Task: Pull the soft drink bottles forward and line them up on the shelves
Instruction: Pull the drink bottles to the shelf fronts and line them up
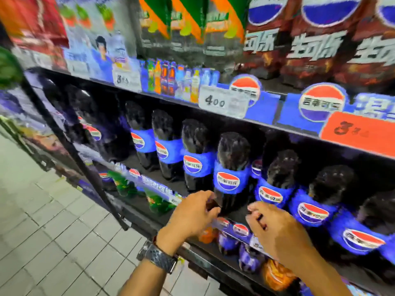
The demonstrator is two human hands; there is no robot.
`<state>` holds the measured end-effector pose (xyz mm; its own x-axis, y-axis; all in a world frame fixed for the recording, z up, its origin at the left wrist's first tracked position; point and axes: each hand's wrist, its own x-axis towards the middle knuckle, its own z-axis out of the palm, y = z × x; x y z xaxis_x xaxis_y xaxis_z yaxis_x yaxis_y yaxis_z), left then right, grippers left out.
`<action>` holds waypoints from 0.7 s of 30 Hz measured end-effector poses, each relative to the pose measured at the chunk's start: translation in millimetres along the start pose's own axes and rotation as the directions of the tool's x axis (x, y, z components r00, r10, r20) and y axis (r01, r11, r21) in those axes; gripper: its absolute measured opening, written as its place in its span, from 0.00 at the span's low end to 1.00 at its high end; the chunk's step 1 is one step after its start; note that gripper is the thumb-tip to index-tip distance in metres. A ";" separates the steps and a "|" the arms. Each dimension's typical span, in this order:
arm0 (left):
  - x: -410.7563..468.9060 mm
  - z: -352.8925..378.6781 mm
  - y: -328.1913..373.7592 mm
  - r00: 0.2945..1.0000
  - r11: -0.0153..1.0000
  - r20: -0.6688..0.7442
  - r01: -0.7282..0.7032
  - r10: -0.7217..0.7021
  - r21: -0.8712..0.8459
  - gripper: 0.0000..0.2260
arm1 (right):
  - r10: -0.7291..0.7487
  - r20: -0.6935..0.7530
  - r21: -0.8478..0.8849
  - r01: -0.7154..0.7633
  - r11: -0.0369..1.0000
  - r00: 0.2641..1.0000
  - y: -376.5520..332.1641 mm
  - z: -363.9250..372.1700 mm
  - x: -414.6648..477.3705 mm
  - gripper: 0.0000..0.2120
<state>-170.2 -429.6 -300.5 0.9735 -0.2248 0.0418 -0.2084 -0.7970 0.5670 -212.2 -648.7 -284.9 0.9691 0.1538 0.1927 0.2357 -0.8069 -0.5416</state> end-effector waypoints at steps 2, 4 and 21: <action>-0.2 -13.2 -30.1 0.999 0.999 0.024 0.035 -0.035 -0.028 0.15 | 0.007 0.109 0.019 -0.009 1.000 0.994 -18.5 25.0 14.5 0.06; -2.7 -28.8 -64.4 0.998 0.995 0.019 0.067 -0.066 -0.072 0.12 | 0.029 0.127 0.034 -0.034 0.999 0.991 -40.1 51.1 31.4 0.05; -66.4 -102.9 -260.3 0.942 0.934 -0.086 0.305 -0.325 -0.188 0.09 | 0.017 0.463 0.000 -0.020 1.000 0.886 -167.6 218.9 105.0 0.11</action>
<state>-170.9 -149.5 -366.2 0.9927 0.0952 -0.0744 0.1201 -0.7070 0.6969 -134.2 -372.5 -353.0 0.8966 0.3860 -0.2171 0.2166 -0.8098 -0.5453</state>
